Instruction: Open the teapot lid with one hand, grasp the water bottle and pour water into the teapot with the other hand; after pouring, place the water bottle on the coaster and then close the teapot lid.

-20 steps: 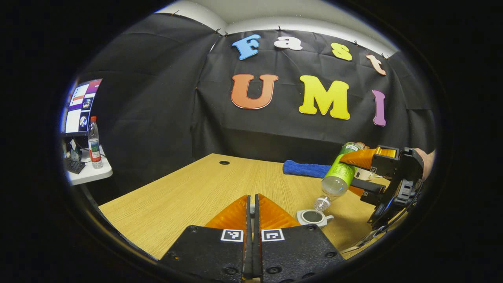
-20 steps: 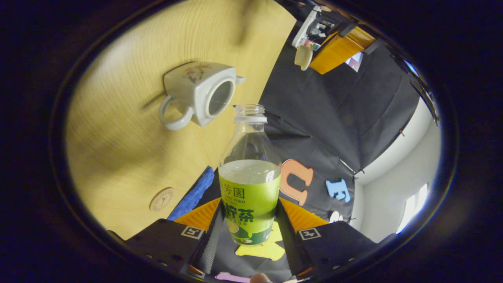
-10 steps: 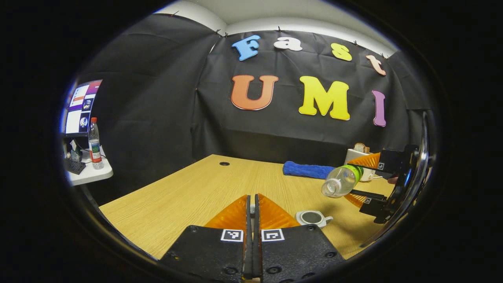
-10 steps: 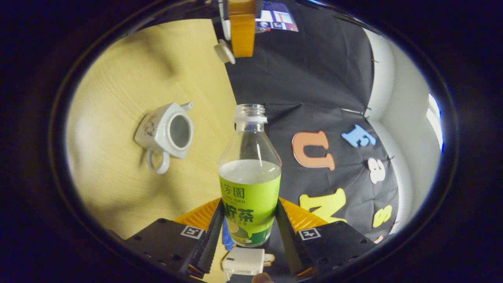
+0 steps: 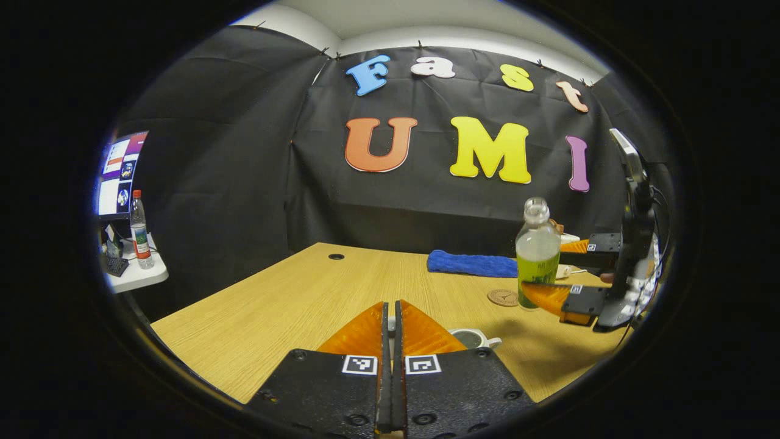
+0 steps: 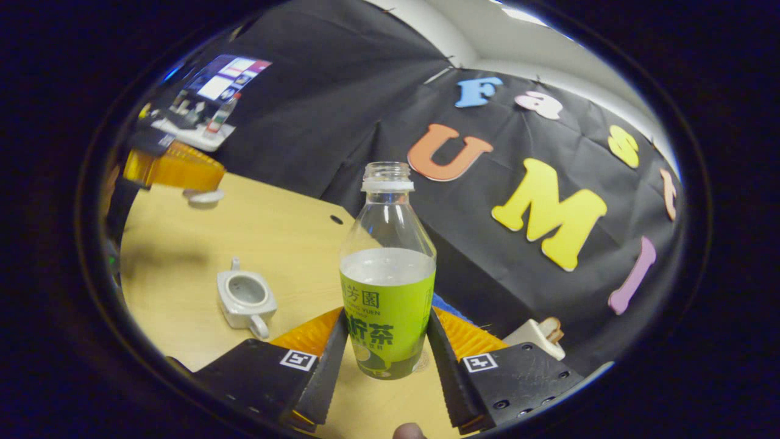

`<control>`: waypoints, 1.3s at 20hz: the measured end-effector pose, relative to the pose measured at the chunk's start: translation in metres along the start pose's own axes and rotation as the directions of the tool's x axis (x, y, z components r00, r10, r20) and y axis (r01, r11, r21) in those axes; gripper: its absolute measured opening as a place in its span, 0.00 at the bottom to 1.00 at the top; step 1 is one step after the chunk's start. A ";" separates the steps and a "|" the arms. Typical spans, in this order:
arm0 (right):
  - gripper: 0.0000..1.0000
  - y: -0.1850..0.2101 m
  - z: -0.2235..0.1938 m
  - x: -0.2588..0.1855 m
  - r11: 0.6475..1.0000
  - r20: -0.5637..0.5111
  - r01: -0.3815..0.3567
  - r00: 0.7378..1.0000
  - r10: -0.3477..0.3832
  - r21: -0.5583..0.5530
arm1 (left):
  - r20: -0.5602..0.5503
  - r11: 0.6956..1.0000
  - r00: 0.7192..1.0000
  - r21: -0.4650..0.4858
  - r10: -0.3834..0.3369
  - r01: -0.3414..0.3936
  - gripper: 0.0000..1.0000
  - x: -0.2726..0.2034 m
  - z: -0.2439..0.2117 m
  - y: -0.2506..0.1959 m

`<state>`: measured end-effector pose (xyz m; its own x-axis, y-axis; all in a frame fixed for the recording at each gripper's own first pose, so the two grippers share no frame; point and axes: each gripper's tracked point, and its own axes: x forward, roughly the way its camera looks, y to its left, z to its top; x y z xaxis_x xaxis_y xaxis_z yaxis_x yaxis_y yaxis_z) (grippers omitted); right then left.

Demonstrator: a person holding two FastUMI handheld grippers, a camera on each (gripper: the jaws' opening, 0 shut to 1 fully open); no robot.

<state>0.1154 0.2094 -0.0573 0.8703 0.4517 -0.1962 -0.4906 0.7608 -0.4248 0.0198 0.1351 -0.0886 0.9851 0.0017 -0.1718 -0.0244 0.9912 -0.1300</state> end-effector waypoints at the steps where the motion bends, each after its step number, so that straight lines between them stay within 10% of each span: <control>1: 0.72 -0.013 0.004 -0.002 0.996 0.010 0.010 1.000 -0.010 0.086 | -0.001 1.000 1.000 0.004 -0.002 0.002 0.03 0.000 0.000 -0.001; 8: 0.71 -0.069 0.008 0.053 0.900 -0.001 0.057 0.998 -0.062 0.432 | 0.015 1.000 1.000 0.010 -0.014 0.014 0.03 -0.003 0.008 -0.005; 26: 0.72 -0.081 -0.084 0.122 0.866 -0.138 0.175 0.983 -0.123 0.468 | 0.008 1.000 1.000 0.028 -0.001 0.001 0.03 -0.004 0.008 -0.006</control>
<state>0.2648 0.1640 -0.1210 0.9217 0.2855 -0.2626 -0.2929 0.9561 0.0112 0.0170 0.1304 -0.0792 0.9865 0.0015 -0.1640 -0.0186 0.9945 -0.1027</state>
